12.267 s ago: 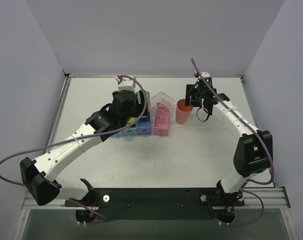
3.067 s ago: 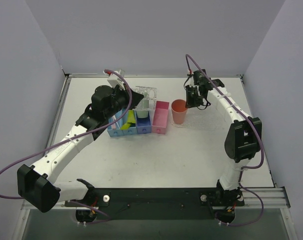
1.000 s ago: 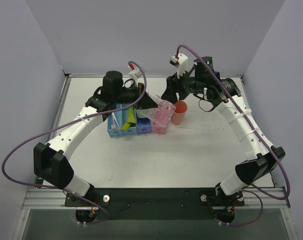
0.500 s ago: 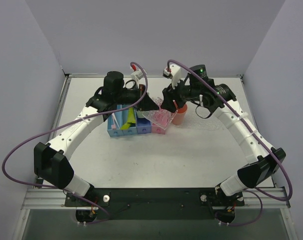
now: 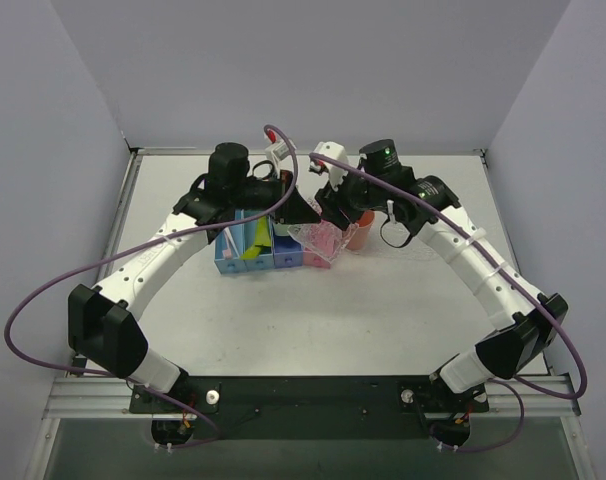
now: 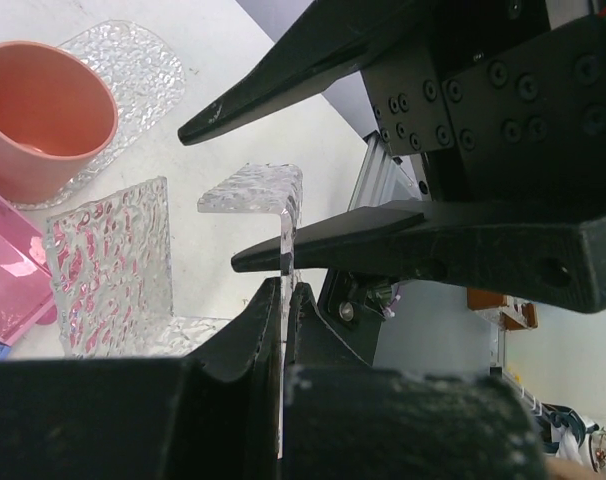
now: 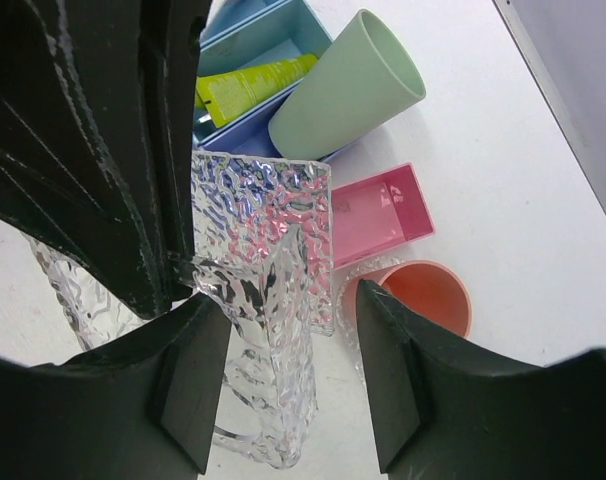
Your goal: Prepare toiletry sets of a toothbrush and toothpaste on the tray
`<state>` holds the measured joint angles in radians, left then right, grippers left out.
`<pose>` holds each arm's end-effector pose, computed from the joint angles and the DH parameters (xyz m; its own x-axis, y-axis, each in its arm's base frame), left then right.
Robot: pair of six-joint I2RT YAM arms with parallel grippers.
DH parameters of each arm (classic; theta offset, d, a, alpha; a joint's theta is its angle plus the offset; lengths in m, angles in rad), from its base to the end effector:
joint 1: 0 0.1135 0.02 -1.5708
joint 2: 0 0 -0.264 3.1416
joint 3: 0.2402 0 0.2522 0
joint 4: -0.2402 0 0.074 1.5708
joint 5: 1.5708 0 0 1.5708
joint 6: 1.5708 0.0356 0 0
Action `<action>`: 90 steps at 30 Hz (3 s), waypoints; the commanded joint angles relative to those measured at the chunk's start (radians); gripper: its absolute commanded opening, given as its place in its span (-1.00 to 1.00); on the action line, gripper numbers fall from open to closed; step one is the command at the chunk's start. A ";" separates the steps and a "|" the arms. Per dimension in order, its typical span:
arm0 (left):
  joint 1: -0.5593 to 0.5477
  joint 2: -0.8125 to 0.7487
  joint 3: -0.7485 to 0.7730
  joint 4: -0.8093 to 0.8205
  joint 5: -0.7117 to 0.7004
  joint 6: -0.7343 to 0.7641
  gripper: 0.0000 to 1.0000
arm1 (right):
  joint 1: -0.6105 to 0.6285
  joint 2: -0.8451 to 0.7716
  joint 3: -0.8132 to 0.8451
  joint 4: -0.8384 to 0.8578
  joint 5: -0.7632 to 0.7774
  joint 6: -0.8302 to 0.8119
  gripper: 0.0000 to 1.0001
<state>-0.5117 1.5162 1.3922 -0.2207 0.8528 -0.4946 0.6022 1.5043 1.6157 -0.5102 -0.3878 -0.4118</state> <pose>0.2901 -0.1937 0.3734 -0.7056 0.0381 -0.7076 0.6876 0.2779 -0.6707 0.2707 0.2024 0.4222 0.0316 -0.4279 -0.9033 -0.8718 0.4302 -0.2343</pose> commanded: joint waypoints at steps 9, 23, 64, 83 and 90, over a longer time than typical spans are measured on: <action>-0.021 -0.028 0.018 0.104 0.034 -0.032 -1.00 | 0.033 -0.047 -0.059 0.087 0.084 -0.018 -0.83; -0.021 -0.068 0.016 0.198 -0.145 -0.053 -0.03 | 0.018 -0.108 -0.143 0.183 0.224 0.140 -1.00; -0.261 0.120 0.332 -0.127 -0.919 0.068 0.41 | -0.128 -0.158 -0.163 0.331 0.500 0.769 -1.00; -0.347 0.263 0.527 -0.342 -1.101 0.166 -0.53 | -0.084 -0.139 -0.158 0.320 0.524 0.768 -1.00; -0.347 0.302 0.610 -0.413 -1.137 0.175 -1.00 | -0.087 -0.157 -0.168 0.303 0.489 0.752 -0.78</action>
<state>-0.8482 1.7958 1.9198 -0.5953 -0.2852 -0.3489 0.5056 1.3724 1.4433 -0.2573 0.1532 0.3374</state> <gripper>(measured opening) 0.354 0.249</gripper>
